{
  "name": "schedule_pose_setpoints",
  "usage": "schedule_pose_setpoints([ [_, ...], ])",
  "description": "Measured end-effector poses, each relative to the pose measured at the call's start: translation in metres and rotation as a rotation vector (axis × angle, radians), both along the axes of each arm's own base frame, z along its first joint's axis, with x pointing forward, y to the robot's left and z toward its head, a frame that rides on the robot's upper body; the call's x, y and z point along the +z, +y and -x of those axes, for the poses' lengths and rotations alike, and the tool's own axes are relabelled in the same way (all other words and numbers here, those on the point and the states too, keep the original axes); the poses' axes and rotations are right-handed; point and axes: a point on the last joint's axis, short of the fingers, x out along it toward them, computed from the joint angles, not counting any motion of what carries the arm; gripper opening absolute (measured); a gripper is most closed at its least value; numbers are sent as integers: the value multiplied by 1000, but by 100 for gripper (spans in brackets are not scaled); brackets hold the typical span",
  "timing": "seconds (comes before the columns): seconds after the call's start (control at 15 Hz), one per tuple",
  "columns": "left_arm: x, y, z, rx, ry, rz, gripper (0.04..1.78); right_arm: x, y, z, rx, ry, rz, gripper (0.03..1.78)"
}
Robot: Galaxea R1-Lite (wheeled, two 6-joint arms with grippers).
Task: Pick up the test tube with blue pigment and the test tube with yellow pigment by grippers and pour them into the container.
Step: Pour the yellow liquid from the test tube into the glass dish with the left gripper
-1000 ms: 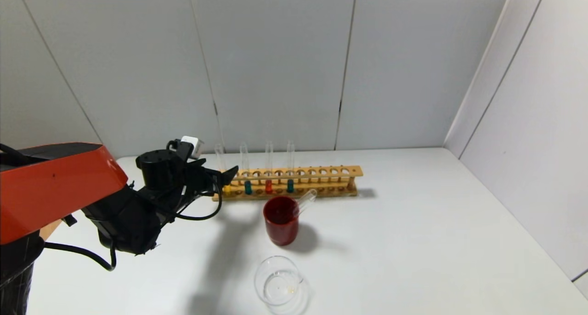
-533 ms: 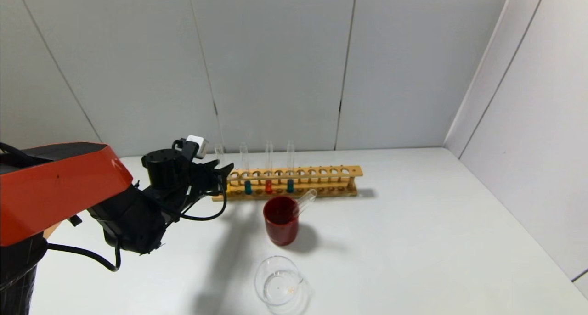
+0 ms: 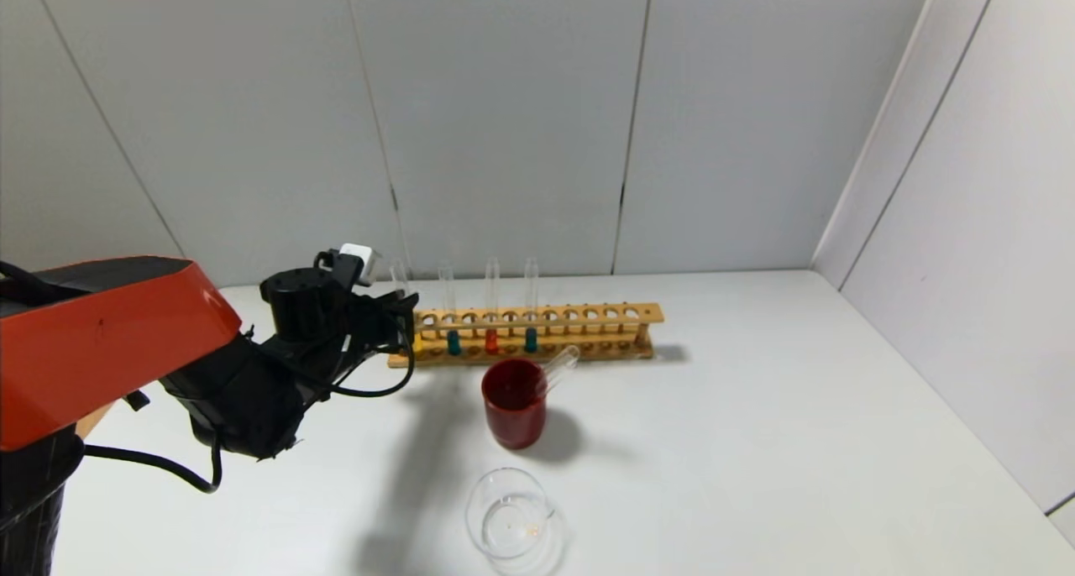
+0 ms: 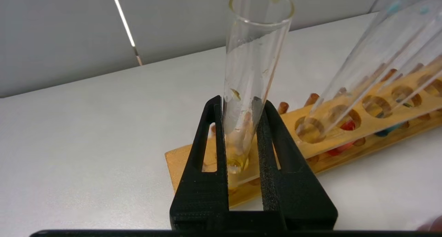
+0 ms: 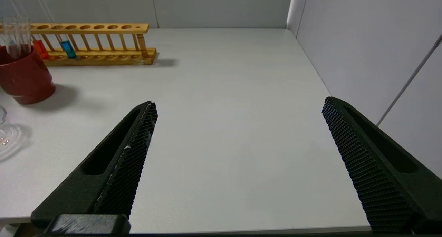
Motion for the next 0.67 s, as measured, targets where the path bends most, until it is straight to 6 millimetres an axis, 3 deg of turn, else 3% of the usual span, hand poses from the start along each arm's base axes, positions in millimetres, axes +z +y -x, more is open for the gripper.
schedule_pose_setpoints([
  [0.2, 23, 1, 0, 31, -16, -4, 30, 0, 0, 0, 0, 0, 0, 174],
  [0.67, 111, 7, 26, 36, -80, -16, 30, 0, 0, 0, 0, 0, 0, 174],
])
